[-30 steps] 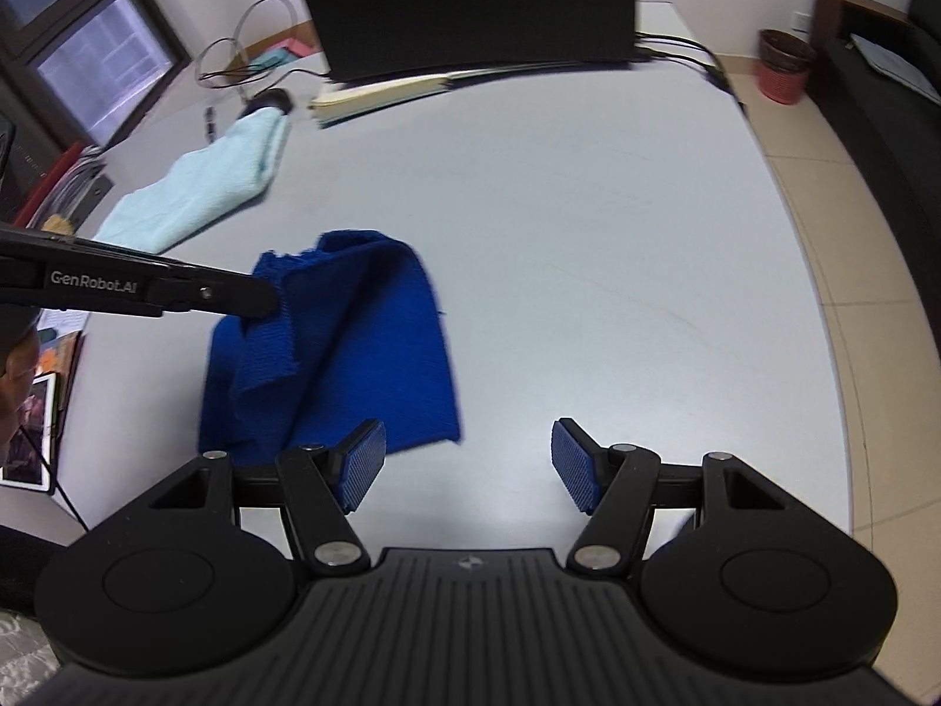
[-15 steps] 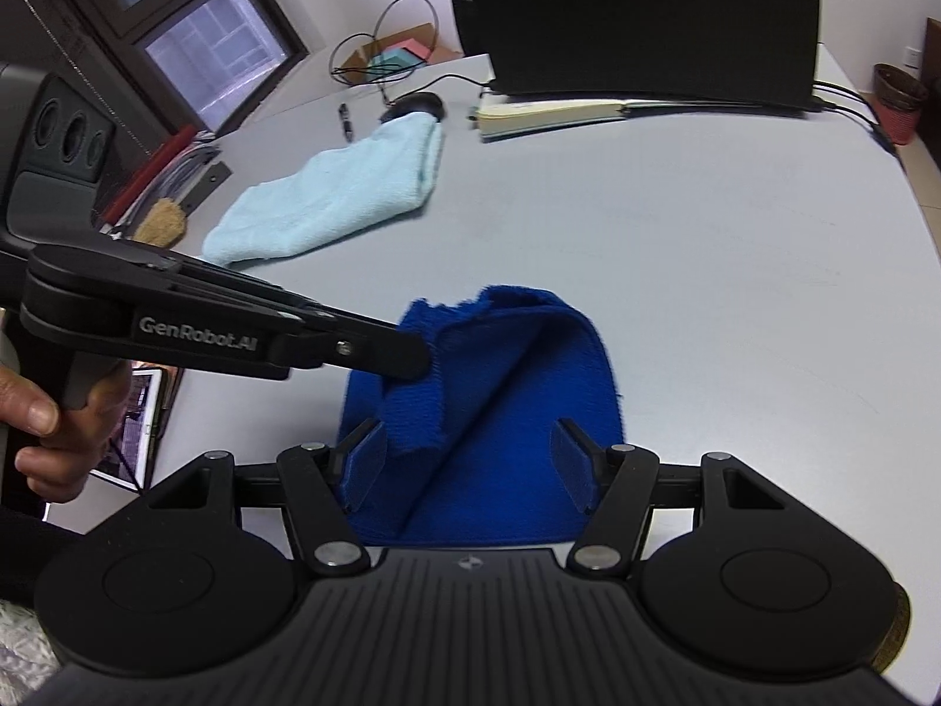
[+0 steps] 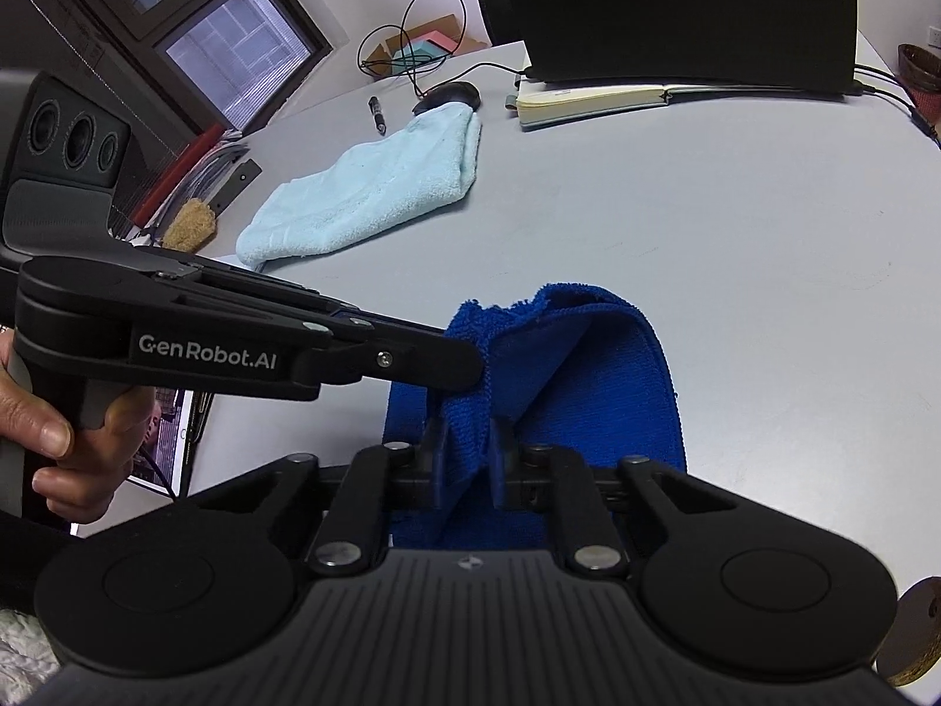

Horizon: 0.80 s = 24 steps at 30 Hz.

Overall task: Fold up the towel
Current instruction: 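Close the right gripper on the towel edge beside the left gripper, then hold the towel edge with both grippers and lift it off the table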

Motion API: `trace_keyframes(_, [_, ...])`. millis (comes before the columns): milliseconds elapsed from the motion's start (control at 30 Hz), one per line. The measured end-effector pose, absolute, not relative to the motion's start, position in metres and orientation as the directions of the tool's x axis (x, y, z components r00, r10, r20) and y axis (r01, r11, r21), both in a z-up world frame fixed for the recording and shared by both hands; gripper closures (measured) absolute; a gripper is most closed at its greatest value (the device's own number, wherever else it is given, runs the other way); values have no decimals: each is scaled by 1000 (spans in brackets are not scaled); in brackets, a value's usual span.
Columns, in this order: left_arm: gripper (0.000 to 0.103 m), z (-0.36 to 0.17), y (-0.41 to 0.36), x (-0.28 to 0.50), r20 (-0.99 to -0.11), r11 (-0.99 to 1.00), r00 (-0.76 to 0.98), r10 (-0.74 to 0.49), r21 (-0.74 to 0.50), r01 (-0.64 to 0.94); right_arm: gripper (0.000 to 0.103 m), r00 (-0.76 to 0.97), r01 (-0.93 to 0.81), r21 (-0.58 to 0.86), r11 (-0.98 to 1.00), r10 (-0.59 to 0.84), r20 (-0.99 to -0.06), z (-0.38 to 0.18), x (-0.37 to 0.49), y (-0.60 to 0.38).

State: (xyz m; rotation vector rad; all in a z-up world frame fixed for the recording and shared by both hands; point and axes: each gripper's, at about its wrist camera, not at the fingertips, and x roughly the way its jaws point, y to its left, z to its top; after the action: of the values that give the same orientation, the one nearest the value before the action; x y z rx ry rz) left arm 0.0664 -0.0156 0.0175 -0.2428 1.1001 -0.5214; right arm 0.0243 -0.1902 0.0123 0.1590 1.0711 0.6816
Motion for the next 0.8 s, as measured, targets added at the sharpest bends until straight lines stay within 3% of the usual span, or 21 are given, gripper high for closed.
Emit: trace_keyframes(800, [102,26,18,57,-783,888,420,-460,-415,198,98,326,-321,413,852,509,-796,15,30,-223])
